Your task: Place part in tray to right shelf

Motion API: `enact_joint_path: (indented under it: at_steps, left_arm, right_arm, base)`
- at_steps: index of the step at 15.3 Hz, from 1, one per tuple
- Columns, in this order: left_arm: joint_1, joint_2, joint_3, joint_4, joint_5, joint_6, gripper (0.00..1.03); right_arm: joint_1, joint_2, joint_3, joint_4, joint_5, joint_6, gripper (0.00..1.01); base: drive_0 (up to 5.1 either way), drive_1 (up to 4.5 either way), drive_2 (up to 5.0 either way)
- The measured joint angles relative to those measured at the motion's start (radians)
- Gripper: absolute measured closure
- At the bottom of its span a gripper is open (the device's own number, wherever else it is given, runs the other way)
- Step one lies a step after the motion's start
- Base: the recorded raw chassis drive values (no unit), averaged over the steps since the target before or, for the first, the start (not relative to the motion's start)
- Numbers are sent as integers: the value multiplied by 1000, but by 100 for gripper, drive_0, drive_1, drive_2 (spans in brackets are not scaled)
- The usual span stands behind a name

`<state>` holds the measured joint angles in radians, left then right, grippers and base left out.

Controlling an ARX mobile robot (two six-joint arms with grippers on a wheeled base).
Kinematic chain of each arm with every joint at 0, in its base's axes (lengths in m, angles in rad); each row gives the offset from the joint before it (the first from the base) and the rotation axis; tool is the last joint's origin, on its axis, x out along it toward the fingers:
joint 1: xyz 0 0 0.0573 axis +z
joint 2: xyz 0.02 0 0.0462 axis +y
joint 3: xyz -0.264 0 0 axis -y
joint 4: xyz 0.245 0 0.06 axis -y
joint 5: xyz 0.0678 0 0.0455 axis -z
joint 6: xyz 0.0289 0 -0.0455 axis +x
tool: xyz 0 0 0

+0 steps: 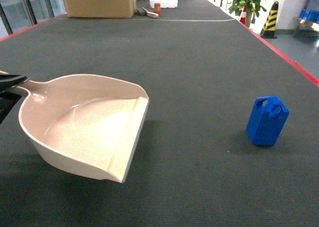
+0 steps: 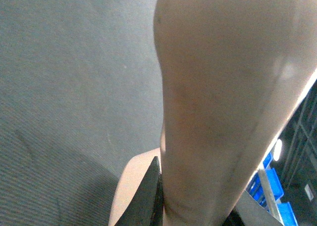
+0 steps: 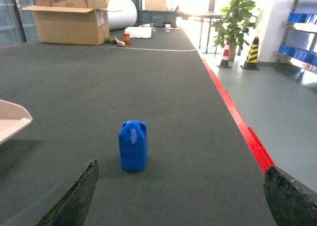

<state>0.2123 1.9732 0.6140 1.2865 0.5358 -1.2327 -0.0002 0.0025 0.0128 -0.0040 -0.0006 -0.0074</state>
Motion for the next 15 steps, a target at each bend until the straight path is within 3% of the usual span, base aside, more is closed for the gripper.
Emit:
enact_joint_path:
  at_steps: [3, 8, 10, 15]
  left_arm:
    - [27, 50, 4, -7, 35, -80, 85]
    - [27, 94, 29, -5, 190, -176, 85]
    - [32, 97, 36, -4, 222, -185, 85]
    - [32, 97, 36, -4, 232, -151, 85]
  right_arm:
    - [0, 0, 0, 0, 0, 0, 3]
    - [0, 0, 0, 0, 0, 0, 3]
    - [0, 0, 0, 0, 0, 0, 3]
    - [0, 0, 0, 0, 0, 0, 3]
  base:
    - [0, 0, 0]
    - [0, 0, 0]
    - [0, 0, 0]
    - [0, 0, 0]
